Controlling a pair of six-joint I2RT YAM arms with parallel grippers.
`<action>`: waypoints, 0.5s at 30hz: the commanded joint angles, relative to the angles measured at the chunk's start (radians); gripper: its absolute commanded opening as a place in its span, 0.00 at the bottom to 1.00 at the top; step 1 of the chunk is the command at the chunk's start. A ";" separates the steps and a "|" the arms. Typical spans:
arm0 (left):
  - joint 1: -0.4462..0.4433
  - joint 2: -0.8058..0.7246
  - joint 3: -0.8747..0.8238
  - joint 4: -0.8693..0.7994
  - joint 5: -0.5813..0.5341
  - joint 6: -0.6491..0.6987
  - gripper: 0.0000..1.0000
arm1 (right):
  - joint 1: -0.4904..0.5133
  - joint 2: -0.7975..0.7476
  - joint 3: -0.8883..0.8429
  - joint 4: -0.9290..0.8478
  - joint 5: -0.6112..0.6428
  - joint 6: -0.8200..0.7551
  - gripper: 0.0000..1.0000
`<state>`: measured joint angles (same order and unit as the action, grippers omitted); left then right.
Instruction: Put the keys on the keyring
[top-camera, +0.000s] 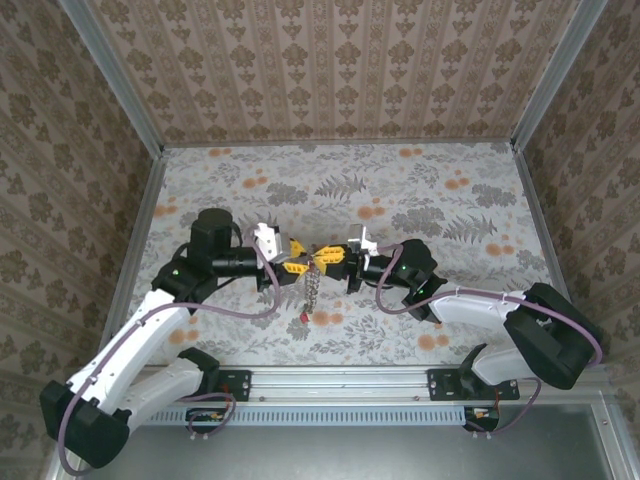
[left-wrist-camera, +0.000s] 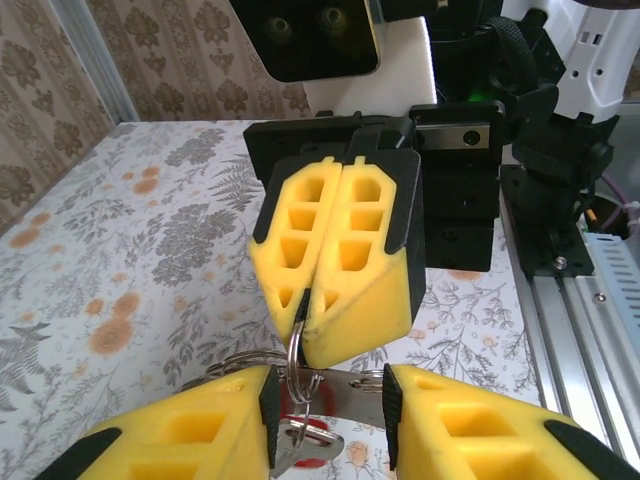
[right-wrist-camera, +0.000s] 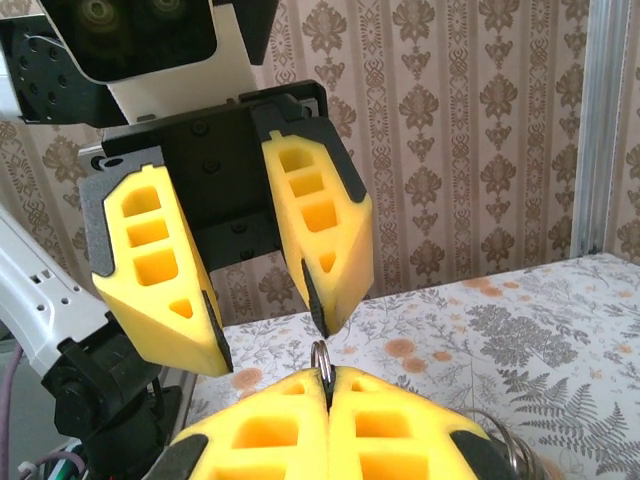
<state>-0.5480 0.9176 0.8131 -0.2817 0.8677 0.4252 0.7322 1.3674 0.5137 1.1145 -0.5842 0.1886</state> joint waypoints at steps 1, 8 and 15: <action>0.003 0.010 0.030 -0.016 0.061 -0.013 0.28 | 0.006 -0.029 0.038 0.046 -0.024 -0.016 0.00; 0.003 0.018 0.035 -0.032 -0.005 -0.026 0.31 | 0.009 -0.026 0.040 0.066 -0.034 -0.013 0.00; 0.003 0.040 0.038 -0.005 -0.038 -0.060 0.32 | 0.010 -0.027 0.046 0.057 -0.048 -0.017 0.00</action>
<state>-0.5480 0.9535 0.8177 -0.2989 0.8383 0.3977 0.7341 1.3670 0.5167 1.1164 -0.5991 0.1848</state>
